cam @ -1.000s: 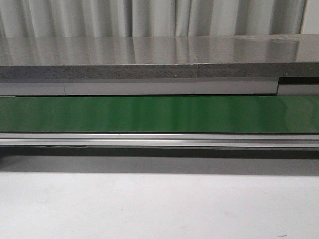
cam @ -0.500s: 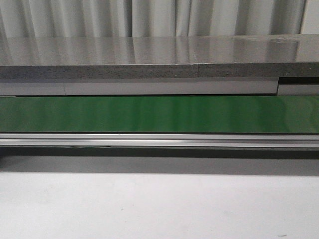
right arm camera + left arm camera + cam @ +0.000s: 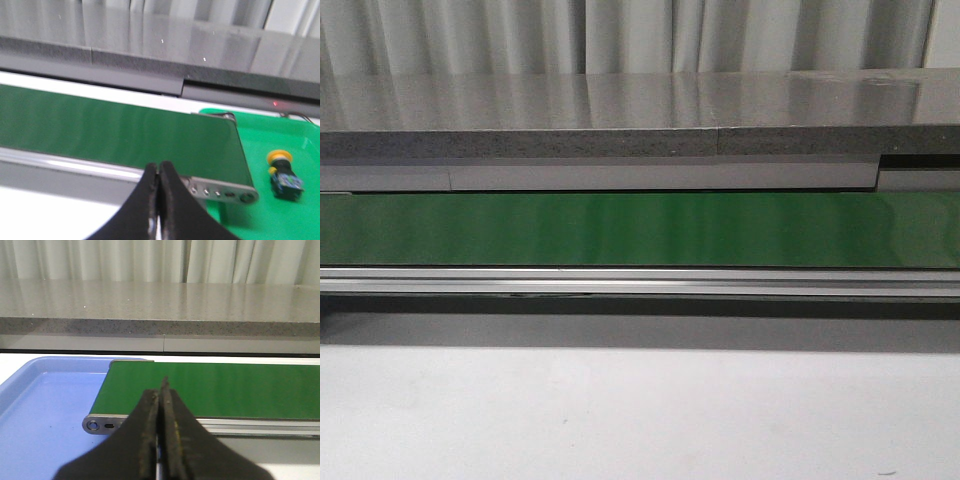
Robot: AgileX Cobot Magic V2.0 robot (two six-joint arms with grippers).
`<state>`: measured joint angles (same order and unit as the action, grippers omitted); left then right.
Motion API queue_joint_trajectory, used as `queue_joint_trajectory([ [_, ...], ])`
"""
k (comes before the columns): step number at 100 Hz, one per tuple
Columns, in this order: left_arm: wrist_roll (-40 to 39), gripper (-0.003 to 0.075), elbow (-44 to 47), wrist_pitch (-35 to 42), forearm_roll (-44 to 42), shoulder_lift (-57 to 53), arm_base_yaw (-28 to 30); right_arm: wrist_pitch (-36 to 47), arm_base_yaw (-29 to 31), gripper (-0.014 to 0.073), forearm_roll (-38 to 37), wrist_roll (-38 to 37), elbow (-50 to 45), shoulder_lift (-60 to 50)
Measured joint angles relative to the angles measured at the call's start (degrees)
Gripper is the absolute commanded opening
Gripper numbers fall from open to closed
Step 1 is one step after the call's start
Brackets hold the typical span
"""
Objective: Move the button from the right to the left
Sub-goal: 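Move the right gripper over the yellow push button in the green tray, then lower the right gripper around the yellow push button and close it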
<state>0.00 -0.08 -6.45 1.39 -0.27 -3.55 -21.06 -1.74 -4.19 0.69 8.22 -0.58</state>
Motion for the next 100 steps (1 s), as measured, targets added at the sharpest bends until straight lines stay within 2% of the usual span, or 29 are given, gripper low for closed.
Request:
queue_joint_trajectory([
  [12,0.00,-0.0020,0.00,0.00,0.00,0.00,0.00,-11.34,0.00,-0.0067,-0.31,0.00,7.93,0.25],
  [26,0.00,-0.0020,0.00,0.00,0.00,0.00,0.00,-17.79,0.00,-0.0067,-0.53,0.00,15.61,4.24],
  [62,0.00,-0.0020,0.00,0.00,0.00,0.00,0.00,-20.39,0.00,-0.0067,-0.53,0.00,26.26,21.44],
  [100,0.00,-0.0020,0.00,0.00,0.00,0.00,0.00,-21.31,0.00,-0.0067,0.02,0.00,30.72,38.79],
])
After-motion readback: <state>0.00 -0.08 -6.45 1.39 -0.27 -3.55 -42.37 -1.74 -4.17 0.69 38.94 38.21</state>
